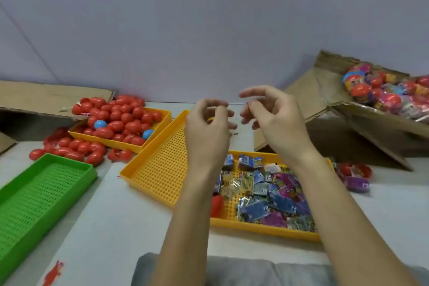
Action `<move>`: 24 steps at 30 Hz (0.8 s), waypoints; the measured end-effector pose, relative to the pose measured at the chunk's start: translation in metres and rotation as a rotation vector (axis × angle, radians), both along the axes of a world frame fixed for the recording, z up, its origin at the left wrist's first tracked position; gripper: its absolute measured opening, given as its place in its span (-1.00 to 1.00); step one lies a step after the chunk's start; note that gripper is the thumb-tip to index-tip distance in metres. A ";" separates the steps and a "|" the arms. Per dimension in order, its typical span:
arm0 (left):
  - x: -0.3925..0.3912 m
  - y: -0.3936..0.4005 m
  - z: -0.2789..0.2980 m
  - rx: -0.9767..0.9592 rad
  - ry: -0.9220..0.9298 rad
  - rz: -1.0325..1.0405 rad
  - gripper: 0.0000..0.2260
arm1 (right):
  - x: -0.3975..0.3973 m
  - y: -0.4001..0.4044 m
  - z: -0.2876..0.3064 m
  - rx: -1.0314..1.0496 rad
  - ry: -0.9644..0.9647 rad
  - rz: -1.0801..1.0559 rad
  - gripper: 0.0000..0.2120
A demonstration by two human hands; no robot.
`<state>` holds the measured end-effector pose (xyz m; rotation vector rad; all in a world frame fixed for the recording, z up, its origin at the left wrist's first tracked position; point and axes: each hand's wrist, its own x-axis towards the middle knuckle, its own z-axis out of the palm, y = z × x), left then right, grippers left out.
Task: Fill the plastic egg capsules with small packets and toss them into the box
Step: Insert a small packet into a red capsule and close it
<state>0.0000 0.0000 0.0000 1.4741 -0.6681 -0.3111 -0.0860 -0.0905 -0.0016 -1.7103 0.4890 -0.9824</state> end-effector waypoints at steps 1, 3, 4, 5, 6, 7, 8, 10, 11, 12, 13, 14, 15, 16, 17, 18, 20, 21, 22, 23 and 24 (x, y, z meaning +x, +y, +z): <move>0.004 0.000 -0.005 -0.006 -0.008 0.018 -0.87 | -0.002 -0.003 -0.004 0.017 0.004 0.008 -0.79; 0.014 0.001 -0.023 -0.002 -0.006 0.039 -0.85 | -0.009 -0.014 -0.014 0.054 0.042 0.073 -0.80; 0.018 0.003 -0.032 0.006 -0.003 0.024 -0.84 | -0.013 -0.016 -0.018 0.072 0.070 0.126 -0.80; 0.021 0.003 -0.040 0.026 -0.023 0.017 -0.83 | -0.015 -0.019 -0.019 0.085 0.086 0.165 -0.80; 0.023 0.003 -0.046 0.051 -0.051 0.000 -0.83 | -0.017 -0.022 -0.019 0.094 0.106 0.192 -0.81; 0.023 0.003 -0.050 0.069 -0.078 -0.020 -0.82 | -0.020 -0.023 -0.017 0.097 0.123 0.204 -0.81; 0.023 0.002 -0.052 0.079 -0.100 -0.041 -0.81 | -0.022 -0.023 -0.015 0.093 0.141 0.205 -0.82; 0.023 0.000 -0.058 0.113 -0.123 -0.058 -0.81 | -0.027 -0.021 -0.014 0.048 0.200 0.186 -0.85; 0.023 -0.001 -0.058 0.126 -0.131 -0.062 -0.82 | -0.030 -0.019 -0.013 0.016 0.237 0.169 -0.86; 0.024 -0.001 -0.058 0.135 -0.141 -0.073 -0.81 | -0.032 -0.016 -0.014 -0.019 0.273 0.149 -0.87; 0.026 -0.001 -0.057 0.142 -0.160 -0.088 -0.80 | -0.036 -0.012 -0.015 -0.049 0.302 0.126 -0.88; 0.029 0.000 -0.056 0.155 -0.188 -0.109 -0.78 | -0.039 -0.006 -0.017 -0.078 0.332 0.108 -0.90; 0.032 0.003 -0.055 0.172 -0.227 -0.127 -0.75 | -0.042 0.001 -0.022 -0.118 0.370 0.098 -0.91; 0.034 0.006 -0.054 0.186 -0.265 -0.133 -0.70 | -0.043 0.008 -0.028 -0.187 0.422 0.093 -0.93; 0.037 0.009 -0.052 0.190 -0.298 -0.129 -0.66 | -0.041 0.017 -0.033 -0.279 0.499 0.107 -0.95; 0.039 0.012 -0.051 0.188 -0.312 -0.115 -0.62 | -0.036 0.025 -0.037 -0.359 0.588 0.147 -0.95; 0.042 0.015 -0.050 0.171 -0.321 -0.081 -0.61 | -0.024 0.039 -0.047 -0.450 0.724 0.309 -0.79; 0.042 0.015 -0.049 0.163 -0.323 -0.072 -0.62 | -0.019 0.044 -0.053 -0.470 0.777 0.386 -0.68; 0.042 0.014 -0.049 0.158 -0.325 -0.070 -0.64 | -0.015 0.049 -0.058 -0.501 0.818 0.430 -0.60; 0.042 0.014 -0.049 0.157 -0.331 -0.071 -0.65 | -0.011 0.053 -0.061 -0.547 0.836 0.439 -0.58; 0.042 0.014 -0.050 0.155 -0.342 -0.074 -0.66 | -0.009 0.055 -0.064 -0.587 0.830 0.424 -0.59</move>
